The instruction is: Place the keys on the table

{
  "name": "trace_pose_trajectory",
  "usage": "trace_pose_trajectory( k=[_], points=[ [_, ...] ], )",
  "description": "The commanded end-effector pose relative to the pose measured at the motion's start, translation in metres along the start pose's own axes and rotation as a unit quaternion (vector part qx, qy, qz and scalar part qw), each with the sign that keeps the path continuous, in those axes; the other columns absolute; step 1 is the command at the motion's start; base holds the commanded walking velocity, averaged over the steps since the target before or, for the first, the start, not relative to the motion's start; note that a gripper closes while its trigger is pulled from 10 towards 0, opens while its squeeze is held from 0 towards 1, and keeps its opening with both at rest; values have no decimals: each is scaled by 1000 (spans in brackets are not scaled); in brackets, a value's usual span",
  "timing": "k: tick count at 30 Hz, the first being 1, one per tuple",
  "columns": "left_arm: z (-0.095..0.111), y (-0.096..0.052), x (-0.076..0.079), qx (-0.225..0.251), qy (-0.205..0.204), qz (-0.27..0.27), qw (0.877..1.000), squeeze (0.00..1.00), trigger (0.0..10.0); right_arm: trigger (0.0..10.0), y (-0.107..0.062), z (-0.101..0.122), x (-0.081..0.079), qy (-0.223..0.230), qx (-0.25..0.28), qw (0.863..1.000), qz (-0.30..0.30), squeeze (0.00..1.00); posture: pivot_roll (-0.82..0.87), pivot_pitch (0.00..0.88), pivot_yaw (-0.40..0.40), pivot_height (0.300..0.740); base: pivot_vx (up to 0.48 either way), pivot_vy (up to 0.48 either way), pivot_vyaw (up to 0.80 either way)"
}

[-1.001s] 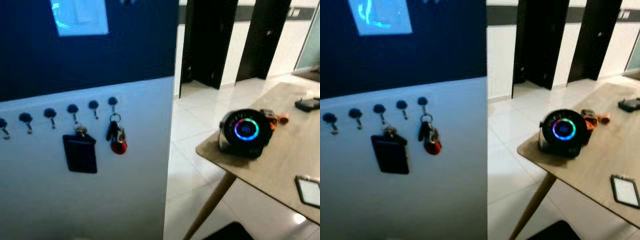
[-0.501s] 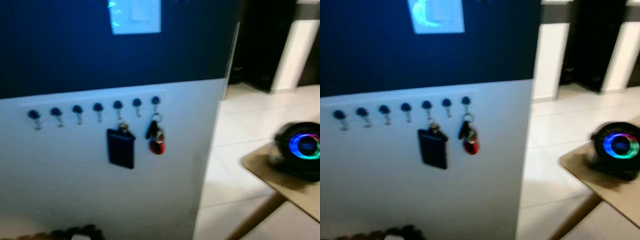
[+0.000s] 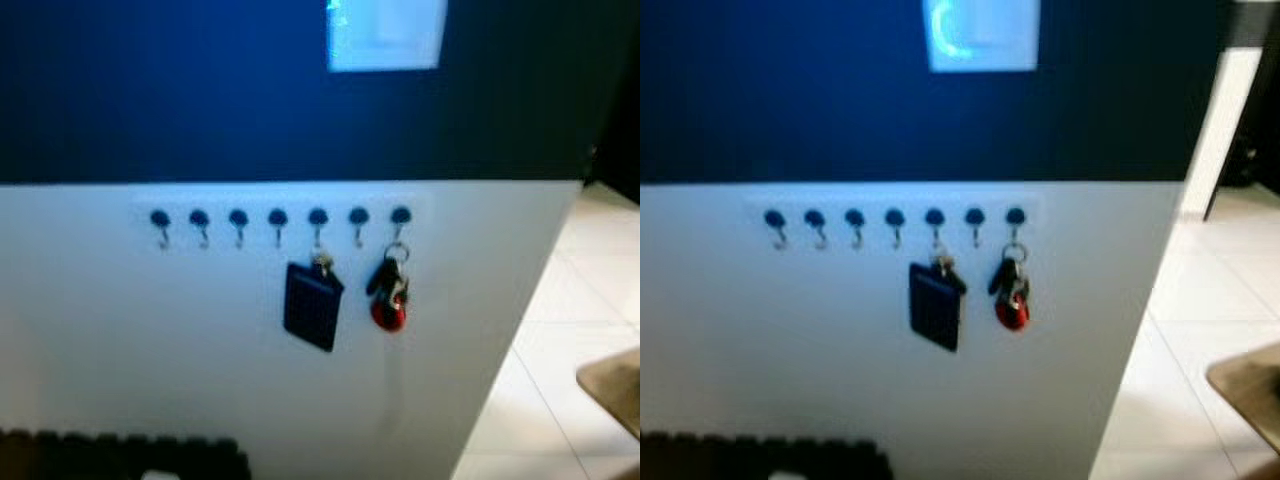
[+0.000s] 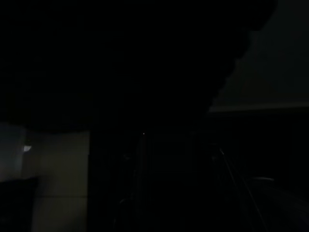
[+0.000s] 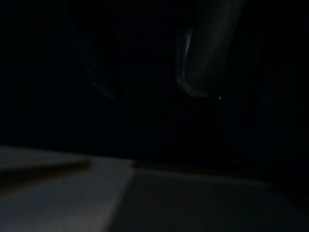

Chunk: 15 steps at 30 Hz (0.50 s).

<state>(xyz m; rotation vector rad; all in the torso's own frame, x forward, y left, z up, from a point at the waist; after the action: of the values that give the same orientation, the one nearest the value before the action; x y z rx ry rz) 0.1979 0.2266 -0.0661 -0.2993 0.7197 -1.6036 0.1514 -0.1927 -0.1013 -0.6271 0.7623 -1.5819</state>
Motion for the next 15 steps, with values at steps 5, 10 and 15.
trace_pose_trajectory(
  k=[5, 10, 15],
  points=[
    [-9, -3, 4, -19, 9, -4, 1000, 0, 10000, 10000, -4, -11, 6, 10, -18, 1000, -8, 0, 46, 51, 30, 740, 0, -96, 0],
    [-7, -1, 10, -19, 14, -15, 1000, 0, 10000, 10000, -5, -12, 9, 10, -21, 1000, -8, 0, 44, 50, 30, 740, 0, -480, 0],
    [-7, -1, 11, -18, -2, -13, 1000, 0, 10000, 10000, -5, -13, 10, 10, -24, 1000, -10, 0, 41, 51, 29, 740, 0, -96, 0]
  ],
)
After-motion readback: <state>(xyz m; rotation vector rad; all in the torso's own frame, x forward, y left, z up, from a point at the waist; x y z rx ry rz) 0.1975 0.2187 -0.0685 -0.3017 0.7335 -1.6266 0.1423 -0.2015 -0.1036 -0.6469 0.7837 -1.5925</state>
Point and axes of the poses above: a point about 5 cm out from each wrist's last joint towards the gripper, its own y axis pointing out of the wrist towards the gripper, its own z axis along the axis of the wrist's last joint, x = y × z, the point moved 1 cm from there along y, pointing out of the wrist towards the gripper, and after that the axes turned 9 degrees about y, right-handed, at the moved point
